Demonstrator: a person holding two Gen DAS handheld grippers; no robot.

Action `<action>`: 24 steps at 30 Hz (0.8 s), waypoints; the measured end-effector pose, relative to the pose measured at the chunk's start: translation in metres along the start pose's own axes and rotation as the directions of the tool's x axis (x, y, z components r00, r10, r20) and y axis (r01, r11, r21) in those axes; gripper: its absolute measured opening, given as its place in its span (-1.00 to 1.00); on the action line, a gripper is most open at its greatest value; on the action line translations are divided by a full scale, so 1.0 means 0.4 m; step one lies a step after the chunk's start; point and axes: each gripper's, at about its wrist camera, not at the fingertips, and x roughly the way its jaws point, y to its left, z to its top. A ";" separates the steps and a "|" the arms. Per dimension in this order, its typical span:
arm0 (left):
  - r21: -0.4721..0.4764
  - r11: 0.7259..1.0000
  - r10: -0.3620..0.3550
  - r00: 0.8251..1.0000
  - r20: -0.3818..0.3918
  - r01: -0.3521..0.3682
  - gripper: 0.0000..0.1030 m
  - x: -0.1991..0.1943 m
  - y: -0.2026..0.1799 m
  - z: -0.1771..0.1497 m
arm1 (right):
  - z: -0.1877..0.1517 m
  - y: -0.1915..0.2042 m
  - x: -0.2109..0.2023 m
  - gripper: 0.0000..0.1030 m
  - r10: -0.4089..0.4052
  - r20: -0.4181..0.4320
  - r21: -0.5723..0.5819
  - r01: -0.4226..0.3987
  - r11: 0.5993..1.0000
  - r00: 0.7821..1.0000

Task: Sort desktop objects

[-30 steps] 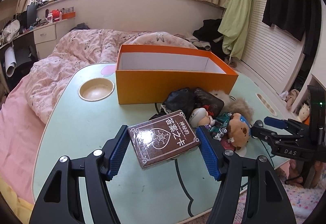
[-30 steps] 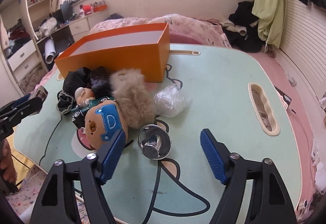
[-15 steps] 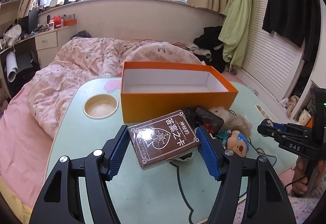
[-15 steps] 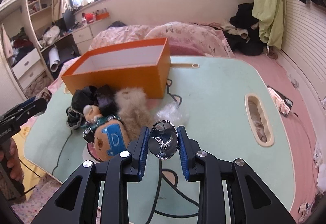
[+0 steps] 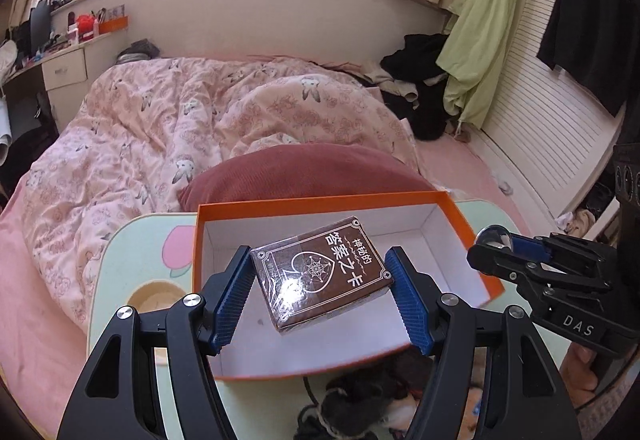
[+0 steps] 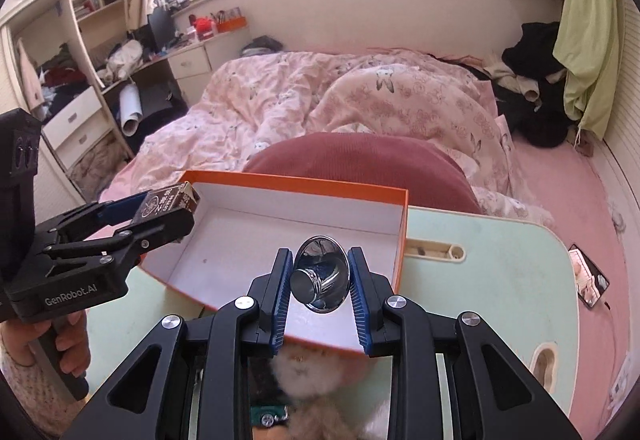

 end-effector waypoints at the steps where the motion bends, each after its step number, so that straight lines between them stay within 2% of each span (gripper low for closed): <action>1: -0.008 1.000 0.021 1.000 -0.006 -0.021 0.31 0.019 0.008 0.005 | 0.011 -0.004 0.024 -0.49 -0.018 -0.016 -0.001 0.018 1.000 1.000; 3: -0.023 0.998 0.052 0.999 -0.011 -0.052 0.31 0.050 0.025 0.016 | 0.028 -0.014 0.066 -0.49 -0.034 -0.041 0.001 0.034 0.999 0.999; 5: -0.027 0.998 0.053 0.998 -0.016 -0.054 0.31 0.067 0.036 0.025 | 0.042 -0.025 0.100 -0.48 -0.034 -0.060 0.012 0.034 0.999 0.998; 7: -0.031 0.997 0.063 0.998 -0.020 -0.064 0.34 0.075 0.041 0.033 | 0.049 -0.038 0.118 -0.24 -0.049 -0.063 0.027 0.051 0.998 0.997; 8: -0.029 0.997 0.070 0.997 -0.028 -0.071 0.39 0.078 0.043 0.031 | 0.050 -0.041 0.120 -0.03 -0.061 -0.057 0.030 0.063 0.998 0.997; 11: -0.027 0.998 0.059 0.997 -0.051 -0.060 0.47 0.070 0.046 0.017 | 0.046 -0.046 0.098 0.12 -0.064 -0.016 0.035 0.064 0.997 0.998; 14: -0.032 0.998 0.053 0.999 0.006 -0.053 0.49 0.016 0.043 0.003 | 0.034 -0.047 0.052 0.13 -0.060 0.023 0.044 0.059 0.997 0.998; 16: -0.028 0.998 0.053 0.998 0.046 -0.052 0.59 -0.030 0.036 -0.009 | 0.019 -0.041 0.017 0.15 -0.057 0.047 0.040 0.056 0.998 0.997; 20: 0.015 0.999 0.039 0.998 0.055 -0.040 0.59 -0.114 0.012 -0.073 | -0.052 -0.015 -0.070 0.34 -0.070 0.092 0.006 0.069 0.998 0.993; 22: 0.038 0.999 0.027 0.999 0.021 -0.027 0.60 -0.142 -0.005 -0.133 | -0.101 0.000 -0.104 0.47 -0.107 0.112 -0.018 0.110 0.994 0.988; 24: 0.073 0.997 -0.002 0.999 -0.032 0.004 0.59 -0.158 -0.025 -0.203 | -0.152 0.015 -0.129 0.49 -0.135 0.120 -0.037 0.140 0.989 0.984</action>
